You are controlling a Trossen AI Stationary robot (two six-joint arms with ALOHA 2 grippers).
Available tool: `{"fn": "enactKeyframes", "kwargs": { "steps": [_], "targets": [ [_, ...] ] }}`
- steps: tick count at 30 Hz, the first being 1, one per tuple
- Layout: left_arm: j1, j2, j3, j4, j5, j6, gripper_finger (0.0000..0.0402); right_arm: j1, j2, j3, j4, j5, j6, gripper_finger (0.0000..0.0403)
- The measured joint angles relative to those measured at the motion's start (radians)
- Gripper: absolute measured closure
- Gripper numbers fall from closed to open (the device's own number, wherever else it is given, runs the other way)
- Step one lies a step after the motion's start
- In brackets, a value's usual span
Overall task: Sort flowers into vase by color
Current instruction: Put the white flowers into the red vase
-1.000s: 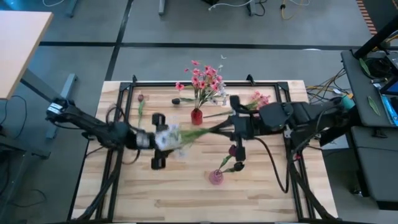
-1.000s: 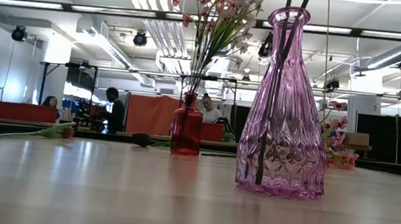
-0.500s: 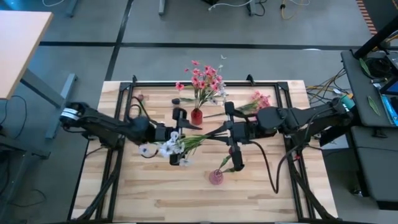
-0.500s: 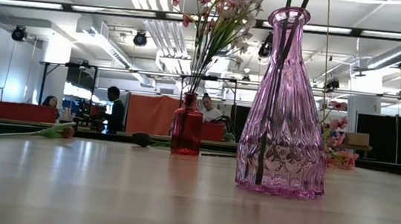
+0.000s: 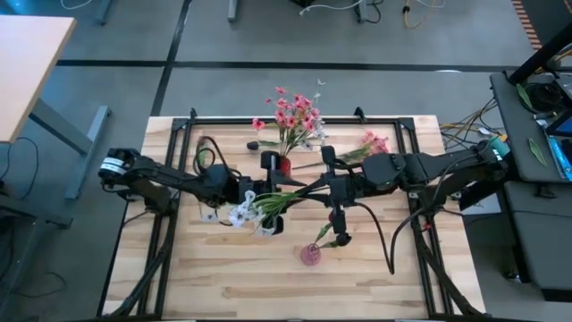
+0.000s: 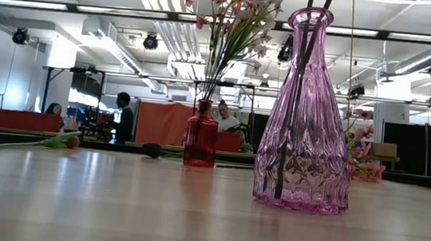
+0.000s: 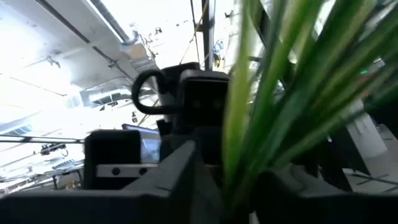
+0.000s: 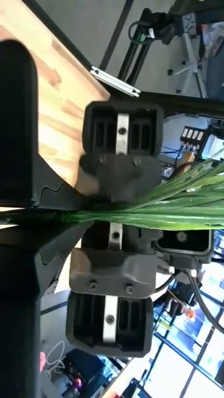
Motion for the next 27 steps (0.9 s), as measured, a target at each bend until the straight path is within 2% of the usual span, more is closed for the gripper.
{"fn": "enactKeyframes", "kwargs": {
  "steps": [5, 8, 11, 15, 18, 21, 27],
  "targets": [
    [0.003, -0.001, -0.001, 0.001, -0.001, -0.018, 0.0386, -0.002, 0.000, 0.000, 0.002, 0.009, 0.020, 0.0388],
    [0.003, -0.001, -0.001, -0.002, -0.003, -0.044, 0.0389, -0.001, 0.000, 0.000, -0.007, 0.011, 0.046, 0.0368],
    [0.004, -0.003, 0.000, -0.010, -0.021, -0.062, 0.0393, -0.006, 0.000, 0.000, -0.011, 0.012, 0.070, 0.0325],
    [0.007, -0.026, -0.001, -0.053, -0.104, -0.052, 0.0398, -0.007, -0.005, 0.010, -0.020, 0.107, 0.081, 0.0259],
    [0.015, -0.073, -0.010, -0.174, -0.186, -0.047, 0.0399, -0.009, -0.027, 0.033, -0.075, 0.246, 0.092, 0.0215],
    [0.034, -0.138, -0.014, -0.374, -0.230, -0.062, 0.0400, -0.010, -0.058, 0.057, -0.156, 0.374, 0.117, 0.0181],
    [0.103, -0.231, -0.036, -0.738, -0.244, -0.134, 0.0401, -0.030, -0.125, 0.060, -0.276, 0.407, 0.176, 0.0142]
  ]
}}
